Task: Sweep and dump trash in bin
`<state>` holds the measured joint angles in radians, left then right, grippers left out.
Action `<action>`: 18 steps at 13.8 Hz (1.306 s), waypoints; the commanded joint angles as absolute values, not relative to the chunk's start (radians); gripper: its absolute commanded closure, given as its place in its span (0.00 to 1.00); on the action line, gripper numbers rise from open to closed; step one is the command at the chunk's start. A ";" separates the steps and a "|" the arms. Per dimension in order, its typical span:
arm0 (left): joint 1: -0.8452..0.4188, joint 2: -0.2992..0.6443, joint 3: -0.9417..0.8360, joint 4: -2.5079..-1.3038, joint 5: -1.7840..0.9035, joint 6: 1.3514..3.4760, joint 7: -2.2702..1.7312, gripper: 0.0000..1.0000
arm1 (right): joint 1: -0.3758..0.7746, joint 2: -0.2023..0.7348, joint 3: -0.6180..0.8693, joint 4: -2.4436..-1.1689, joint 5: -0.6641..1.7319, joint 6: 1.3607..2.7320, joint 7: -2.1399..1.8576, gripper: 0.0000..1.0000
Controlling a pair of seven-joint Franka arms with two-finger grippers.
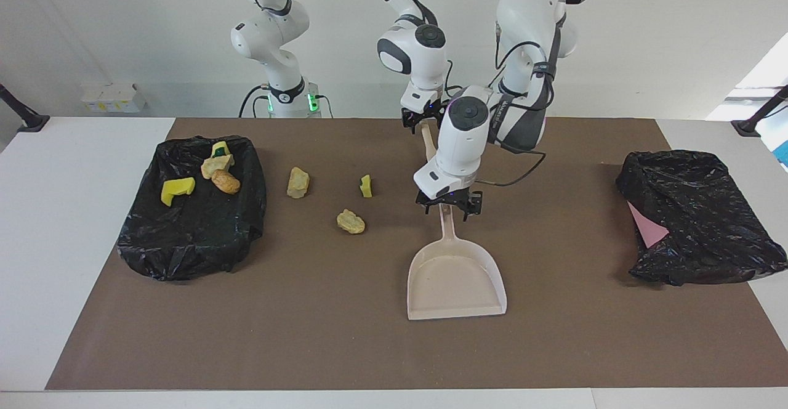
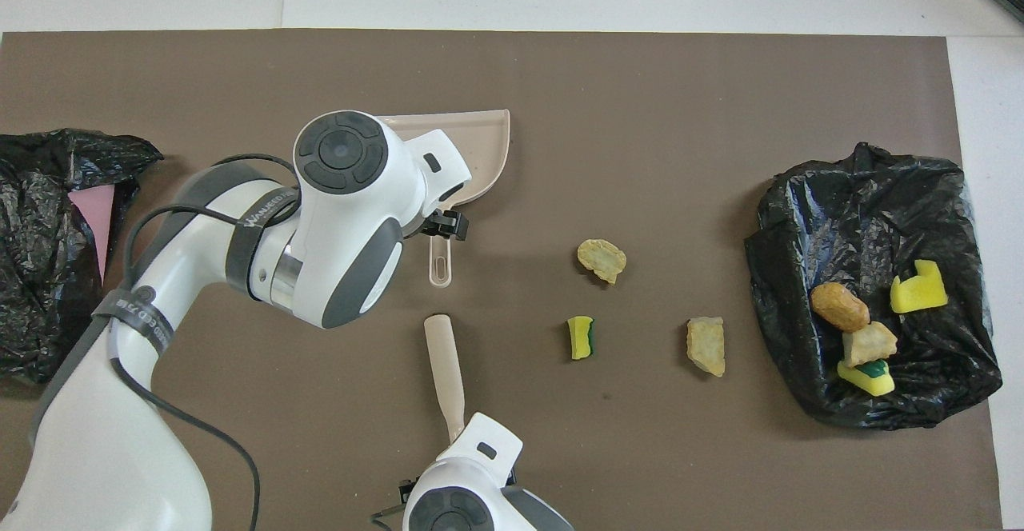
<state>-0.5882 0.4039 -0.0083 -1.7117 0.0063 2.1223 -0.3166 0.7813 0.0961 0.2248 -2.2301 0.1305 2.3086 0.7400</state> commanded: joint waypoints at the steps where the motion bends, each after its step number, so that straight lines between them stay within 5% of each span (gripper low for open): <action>1: -0.603 0.422 0.009 -1.695 0.018 2.128 -0.336 0.01 | 0.776 0.086 0.224 -2.250 0.143 2.330 0.753 0.45; 5: -0.594 0.411 0.009 -1.687 0.018 2.094 -0.334 0.36 | 0.778 0.086 0.222 -2.244 0.121 2.332 0.764 0.91; 6: -0.592 0.410 0.011 -1.686 0.018 2.088 -0.334 0.76 | 0.778 0.086 0.222 -2.243 0.104 2.332 0.781 1.00; 7: -0.588 0.410 0.009 -1.686 0.018 2.092 -0.331 1.00 | 0.778 0.086 0.222 -2.241 0.077 2.332 0.804 1.00; 13: -0.545 0.345 0.020 -1.675 0.021 2.037 -0.298 1.00 | 0.758 0.005 0.221 -2.252 0.035 2.294 0.862 1.00; 18: -0.477 0.324 0.023 -1.617 0.006 1.925 -0.057 1.00 | 0.680 -0.139 0.221 -2.261 -0.006 2.044 0.857 1.00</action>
